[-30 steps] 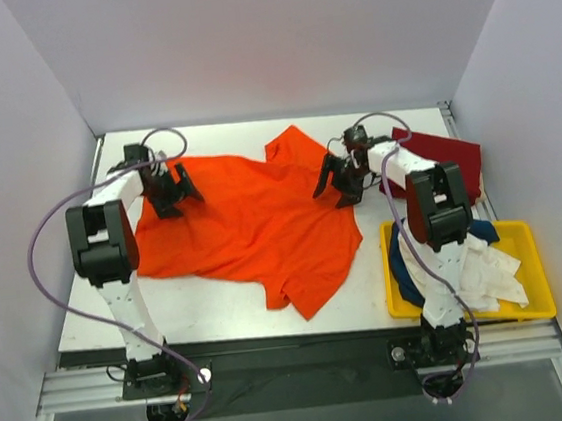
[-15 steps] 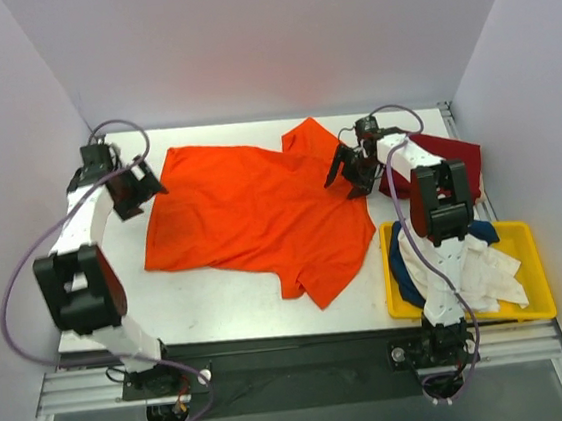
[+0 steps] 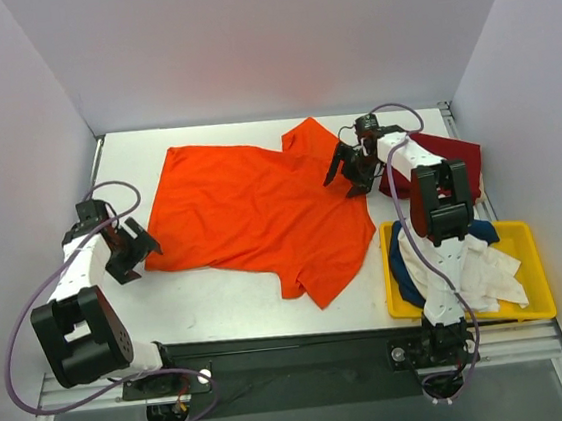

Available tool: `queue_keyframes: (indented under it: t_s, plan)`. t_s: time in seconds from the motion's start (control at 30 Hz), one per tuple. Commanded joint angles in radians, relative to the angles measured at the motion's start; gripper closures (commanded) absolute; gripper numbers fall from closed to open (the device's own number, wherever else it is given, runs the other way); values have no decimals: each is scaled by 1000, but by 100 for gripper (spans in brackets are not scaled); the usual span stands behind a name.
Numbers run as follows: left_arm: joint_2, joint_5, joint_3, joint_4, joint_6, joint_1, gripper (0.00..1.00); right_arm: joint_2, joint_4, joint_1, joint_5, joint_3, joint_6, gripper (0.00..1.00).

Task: Fold and stack the t-shirts
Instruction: Flatten out the tshirt

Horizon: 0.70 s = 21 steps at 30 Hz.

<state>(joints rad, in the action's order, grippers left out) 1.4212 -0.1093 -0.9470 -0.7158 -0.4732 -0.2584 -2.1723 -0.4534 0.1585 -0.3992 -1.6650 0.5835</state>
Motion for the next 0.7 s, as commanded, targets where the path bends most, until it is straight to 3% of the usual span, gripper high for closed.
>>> queue_keyframes:
  t_s: [0.0,0.37,0.67]
  plan:
    - [-65,-6,37,-8,-18,-42,13,9,-41,-1,-16,-30,-2,28]
    - [-64,-3,140,68,-39,-47,40,25,-44,-19,-24,7,-14,29]
    - [5,16,143,137,-48,-51,43,34,-45,-31,-33,17,-24,29]
